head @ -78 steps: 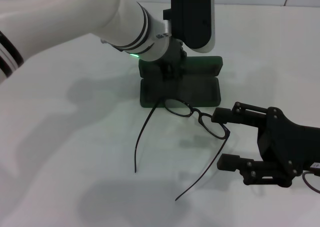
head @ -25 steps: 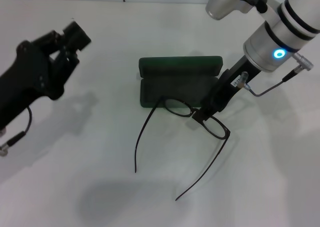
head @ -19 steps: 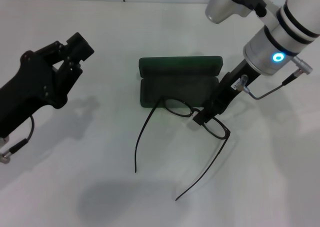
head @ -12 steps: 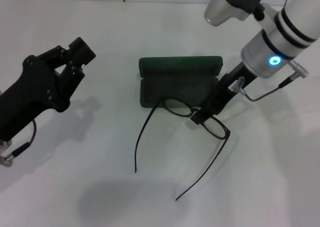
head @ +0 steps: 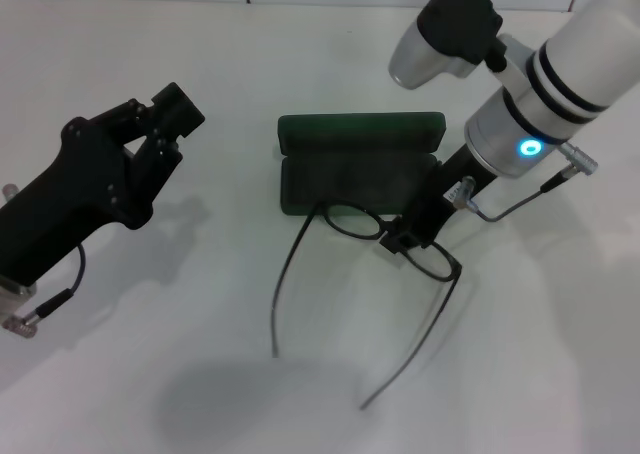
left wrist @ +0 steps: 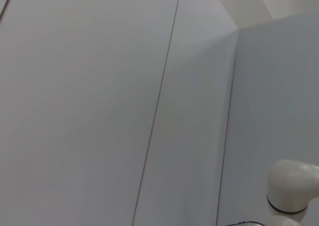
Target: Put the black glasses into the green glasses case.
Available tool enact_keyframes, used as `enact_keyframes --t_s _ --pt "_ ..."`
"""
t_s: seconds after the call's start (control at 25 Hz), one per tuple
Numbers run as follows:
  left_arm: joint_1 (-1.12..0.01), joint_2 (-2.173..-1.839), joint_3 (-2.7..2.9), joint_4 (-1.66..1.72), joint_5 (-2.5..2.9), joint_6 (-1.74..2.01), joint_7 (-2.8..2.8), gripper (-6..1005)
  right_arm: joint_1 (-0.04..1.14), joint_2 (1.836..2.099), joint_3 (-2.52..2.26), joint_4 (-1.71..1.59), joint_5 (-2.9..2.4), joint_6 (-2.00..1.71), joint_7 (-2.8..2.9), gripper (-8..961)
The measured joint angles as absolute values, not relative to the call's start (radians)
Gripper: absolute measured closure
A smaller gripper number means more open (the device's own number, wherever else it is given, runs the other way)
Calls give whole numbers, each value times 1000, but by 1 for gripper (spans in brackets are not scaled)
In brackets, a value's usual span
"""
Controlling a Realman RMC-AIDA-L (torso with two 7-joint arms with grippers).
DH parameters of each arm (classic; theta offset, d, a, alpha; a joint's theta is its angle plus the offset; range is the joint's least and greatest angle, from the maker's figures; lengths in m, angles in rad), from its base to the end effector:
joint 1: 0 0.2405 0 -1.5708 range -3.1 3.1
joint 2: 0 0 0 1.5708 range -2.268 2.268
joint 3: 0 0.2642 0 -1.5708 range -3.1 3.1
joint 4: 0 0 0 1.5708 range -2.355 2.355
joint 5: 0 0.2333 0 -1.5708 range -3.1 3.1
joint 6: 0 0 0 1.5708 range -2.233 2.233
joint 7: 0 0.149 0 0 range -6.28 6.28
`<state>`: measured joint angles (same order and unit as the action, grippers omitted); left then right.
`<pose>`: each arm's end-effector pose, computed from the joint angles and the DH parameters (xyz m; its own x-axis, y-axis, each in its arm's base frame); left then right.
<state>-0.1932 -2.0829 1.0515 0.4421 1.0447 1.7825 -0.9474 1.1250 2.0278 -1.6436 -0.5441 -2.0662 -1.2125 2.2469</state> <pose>-0.3018 0.2577 0.0076 0.3882 -0.0396 0.9207 0.5352 -0.8036 -0.2603 0.1116 0.4235 -0.1149 0.8816 -0.3914 0.2637 -0.3761 -0.9202 -0.1086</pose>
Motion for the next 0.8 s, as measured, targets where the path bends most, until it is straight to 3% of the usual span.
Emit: enact_keyframes --t_s 0.2,0.8 --pt "-195 -2083 1055 434 1045 1783 -948 921 1085 2028 -1663 -596 -2064 -1194 2202 776" --pt "-221 -2081 1058 442 1123 1948 -943 947 687 2023 -1534 -1053 -1859 -1342 1946 858"
